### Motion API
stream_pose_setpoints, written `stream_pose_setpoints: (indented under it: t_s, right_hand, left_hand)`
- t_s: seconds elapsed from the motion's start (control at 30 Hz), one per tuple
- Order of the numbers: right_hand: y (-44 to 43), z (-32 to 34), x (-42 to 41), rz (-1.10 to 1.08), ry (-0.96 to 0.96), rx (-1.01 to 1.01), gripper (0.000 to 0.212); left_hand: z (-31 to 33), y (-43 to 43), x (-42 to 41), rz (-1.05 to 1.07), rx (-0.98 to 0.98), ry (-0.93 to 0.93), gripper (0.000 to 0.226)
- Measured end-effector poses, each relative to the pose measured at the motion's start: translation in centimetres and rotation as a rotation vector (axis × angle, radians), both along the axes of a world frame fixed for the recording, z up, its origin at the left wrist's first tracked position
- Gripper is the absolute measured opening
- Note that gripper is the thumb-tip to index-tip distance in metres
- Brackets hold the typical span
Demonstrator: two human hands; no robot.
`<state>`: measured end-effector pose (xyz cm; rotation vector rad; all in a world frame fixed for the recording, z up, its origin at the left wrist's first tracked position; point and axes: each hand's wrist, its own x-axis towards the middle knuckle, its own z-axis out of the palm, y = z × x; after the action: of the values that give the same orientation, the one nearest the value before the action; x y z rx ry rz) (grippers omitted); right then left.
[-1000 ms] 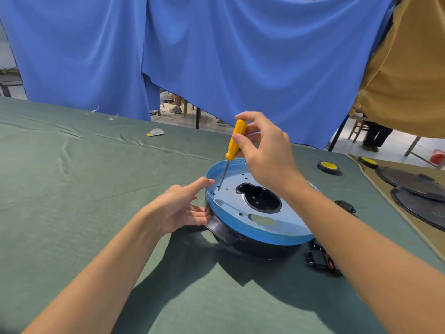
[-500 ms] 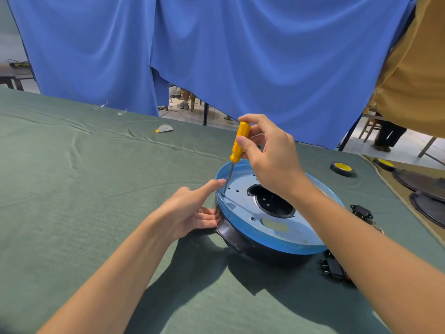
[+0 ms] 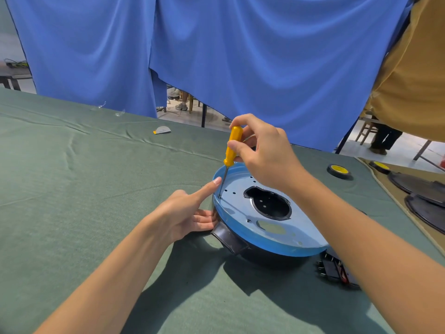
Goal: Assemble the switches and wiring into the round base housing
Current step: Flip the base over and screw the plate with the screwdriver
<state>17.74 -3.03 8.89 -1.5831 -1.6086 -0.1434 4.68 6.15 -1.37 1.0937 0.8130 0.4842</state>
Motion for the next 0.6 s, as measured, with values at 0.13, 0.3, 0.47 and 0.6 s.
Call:
stream_pose_setpoints:
  t_s: [0.13, 0.3, 0.47, 0.6]
  right_hand:
    - [0.9, 0.7, -0.1, -0.121, -0.103, -0.069, 0.017]
    - [1.8, 1.5, 0.2, -0.382, -0.165, -0.28, 0.032]
    - [1.6, 3.5, 0.2, -0.32, -0.277, -0.498, 0.048]
    - [1.1, 5.0, -0.2, -0.09, -0.375, -0.576, 0.015]
  left_hand:
    - [0.0, -0.1, 0.1, 0.009, -0.009, -0.019, 0.086]
    - [0.3, -0.4, -0.1, 0.008, 0.017, -0.005, 0.086]
    - [0.5, -0.7, -0.2, 0.001, -0.013, -0.015, 0.095]
    - [0.8, -1.0, -0.2, 0.017, -0.012, -0.01, 0.109]
